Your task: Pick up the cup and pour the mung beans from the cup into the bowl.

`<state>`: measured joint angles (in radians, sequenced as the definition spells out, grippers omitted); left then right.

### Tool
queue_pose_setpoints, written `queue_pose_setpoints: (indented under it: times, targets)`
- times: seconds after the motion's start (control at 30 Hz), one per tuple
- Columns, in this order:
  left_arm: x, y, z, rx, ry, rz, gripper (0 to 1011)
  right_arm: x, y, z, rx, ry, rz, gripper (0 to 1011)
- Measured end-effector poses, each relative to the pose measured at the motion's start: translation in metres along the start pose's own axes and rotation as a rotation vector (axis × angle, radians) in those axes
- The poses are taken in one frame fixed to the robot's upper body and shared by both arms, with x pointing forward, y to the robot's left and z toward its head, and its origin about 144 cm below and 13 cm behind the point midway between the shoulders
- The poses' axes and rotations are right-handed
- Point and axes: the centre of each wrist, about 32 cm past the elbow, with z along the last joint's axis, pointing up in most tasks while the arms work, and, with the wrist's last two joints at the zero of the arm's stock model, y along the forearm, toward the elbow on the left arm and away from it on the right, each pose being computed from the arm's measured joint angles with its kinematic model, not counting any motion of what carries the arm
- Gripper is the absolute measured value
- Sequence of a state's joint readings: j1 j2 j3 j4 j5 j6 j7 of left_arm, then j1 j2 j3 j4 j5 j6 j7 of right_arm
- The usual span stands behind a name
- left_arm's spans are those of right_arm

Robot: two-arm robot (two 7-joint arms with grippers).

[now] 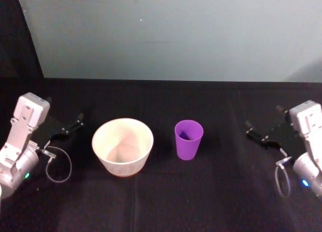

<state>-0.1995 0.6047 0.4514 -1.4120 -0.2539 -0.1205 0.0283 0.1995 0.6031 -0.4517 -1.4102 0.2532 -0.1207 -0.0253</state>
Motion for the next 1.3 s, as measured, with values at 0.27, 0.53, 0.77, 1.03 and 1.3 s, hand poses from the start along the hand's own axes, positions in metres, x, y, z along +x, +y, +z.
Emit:
queue_pose_setpoints:
  times: [0.27,0.53,0.77,1.03,1.3]
  targets:
    - [0.0,0.0,0.0,0.0,0.0,0.0,1011,-0.021,0.004,-0.001,-0.009,0.007,0.12,1003]
    - [0.0,0.0,0.0,0.0,0.0,0.0,1011,-0.047,0.007,0.001,-0.008,0.018,0.242,1003]
    - [0.0,0.0,0.0,0.0,0.0,0.0,1011,-0.061,0.011,0.002,0.0,0.068,0.318,1003]
    - [0.0,0.0,0.0,0.0,0.0,0.0,1011,-0.071,0.021,0.002,0.008,0.113,0.361,1003]
    - [0.0,0.0,0.0,0.0,0.0,0.0,1011,-0.078,0.035,-0.001,0.023,0.159,0.393,1003]
